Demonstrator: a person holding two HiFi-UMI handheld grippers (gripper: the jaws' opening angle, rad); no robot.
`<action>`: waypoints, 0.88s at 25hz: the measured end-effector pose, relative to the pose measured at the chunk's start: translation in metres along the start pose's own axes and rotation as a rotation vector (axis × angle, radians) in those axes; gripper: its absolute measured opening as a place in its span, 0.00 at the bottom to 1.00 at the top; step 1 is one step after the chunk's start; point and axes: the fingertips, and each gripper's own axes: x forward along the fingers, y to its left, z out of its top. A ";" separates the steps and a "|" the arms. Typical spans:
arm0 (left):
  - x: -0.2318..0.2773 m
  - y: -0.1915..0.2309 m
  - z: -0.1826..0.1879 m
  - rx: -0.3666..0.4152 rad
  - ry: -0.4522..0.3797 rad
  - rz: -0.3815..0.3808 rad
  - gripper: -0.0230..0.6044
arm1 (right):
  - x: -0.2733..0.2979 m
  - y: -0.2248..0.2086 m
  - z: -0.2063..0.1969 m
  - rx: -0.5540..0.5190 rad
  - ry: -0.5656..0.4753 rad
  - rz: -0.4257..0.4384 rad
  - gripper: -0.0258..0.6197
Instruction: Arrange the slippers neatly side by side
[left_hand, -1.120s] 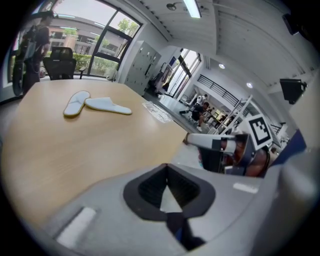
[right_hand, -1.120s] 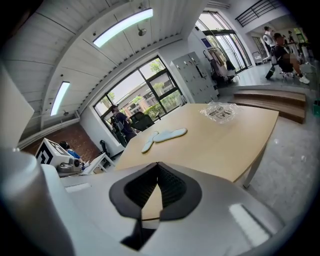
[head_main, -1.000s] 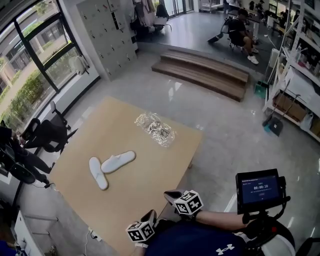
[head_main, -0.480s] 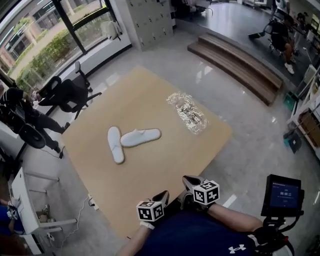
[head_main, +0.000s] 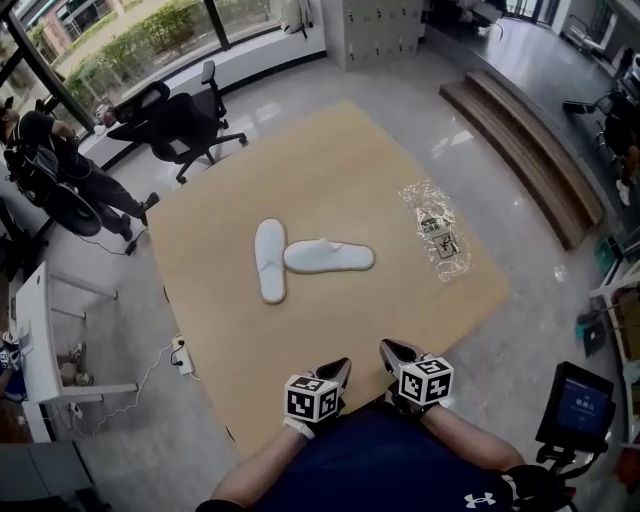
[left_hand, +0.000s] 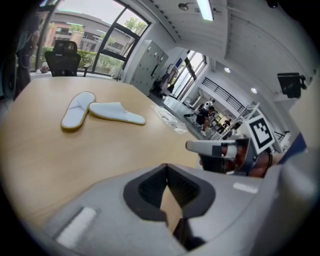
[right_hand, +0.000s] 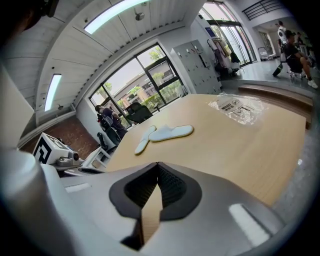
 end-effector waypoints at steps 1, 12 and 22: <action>0.001 0.004 0.002 -0.006 -0.011 0.000 0.04 | 0.006 0.002 -0.003 -0.009 0.015 0.006 0.06; 0.014 0.053 0.069 -0.192 -0.098 -0.001 0.04 | 0.048 0.015 0.036 -0.194 0.222 0.006 0.06; 0.005 0.128 0.117 -0.077 -0.180 0.172 0.04 | 0.091 0.040 0.078 -0.307 0.168 0.086 0.06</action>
